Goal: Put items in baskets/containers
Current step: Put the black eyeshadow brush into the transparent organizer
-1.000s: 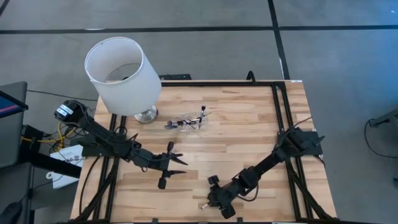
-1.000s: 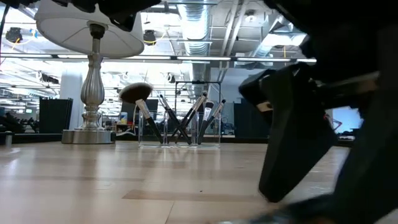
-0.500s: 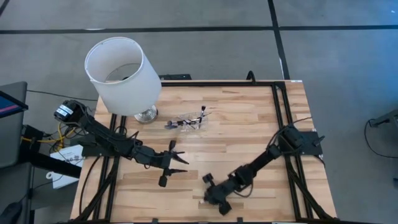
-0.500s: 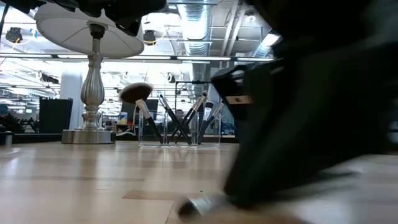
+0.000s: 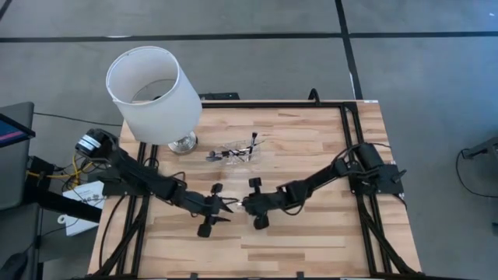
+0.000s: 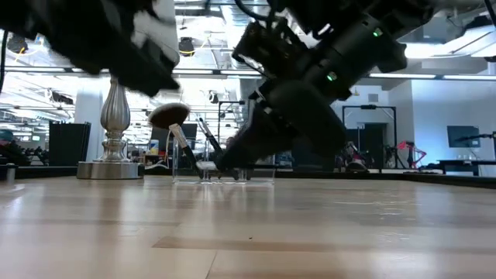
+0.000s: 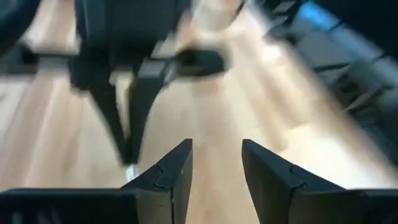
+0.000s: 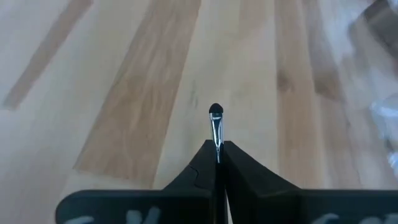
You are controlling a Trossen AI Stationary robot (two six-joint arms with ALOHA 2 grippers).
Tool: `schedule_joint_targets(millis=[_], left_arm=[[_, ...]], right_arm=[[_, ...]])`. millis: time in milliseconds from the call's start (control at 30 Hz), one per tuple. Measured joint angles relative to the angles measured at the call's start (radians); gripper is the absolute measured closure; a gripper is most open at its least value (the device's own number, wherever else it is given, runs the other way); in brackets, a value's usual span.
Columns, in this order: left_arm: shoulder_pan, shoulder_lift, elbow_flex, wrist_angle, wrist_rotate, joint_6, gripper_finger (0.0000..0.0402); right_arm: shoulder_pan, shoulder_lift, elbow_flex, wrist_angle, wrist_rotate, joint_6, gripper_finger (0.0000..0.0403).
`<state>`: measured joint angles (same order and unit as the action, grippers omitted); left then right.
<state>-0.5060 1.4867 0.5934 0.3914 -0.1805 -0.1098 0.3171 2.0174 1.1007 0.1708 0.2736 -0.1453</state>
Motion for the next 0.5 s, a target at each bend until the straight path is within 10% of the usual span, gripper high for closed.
schedule_joint_targets(millis=[167, 500], left_arm=[[0.016, 0.100, -0.001, 0.001, -0.208, -0.085, 0.0266], [0.075, 0.135, -0.001, 0.025, -0.149, -0.213, 0.0266]], right_arm=[[-0.007, 0.000, 0.002, 0.044, -0.002, -0.062, 0.0398], [0.010, -0.001, 0.003, 0.109, 0.073, -0.178, 0.0400]])
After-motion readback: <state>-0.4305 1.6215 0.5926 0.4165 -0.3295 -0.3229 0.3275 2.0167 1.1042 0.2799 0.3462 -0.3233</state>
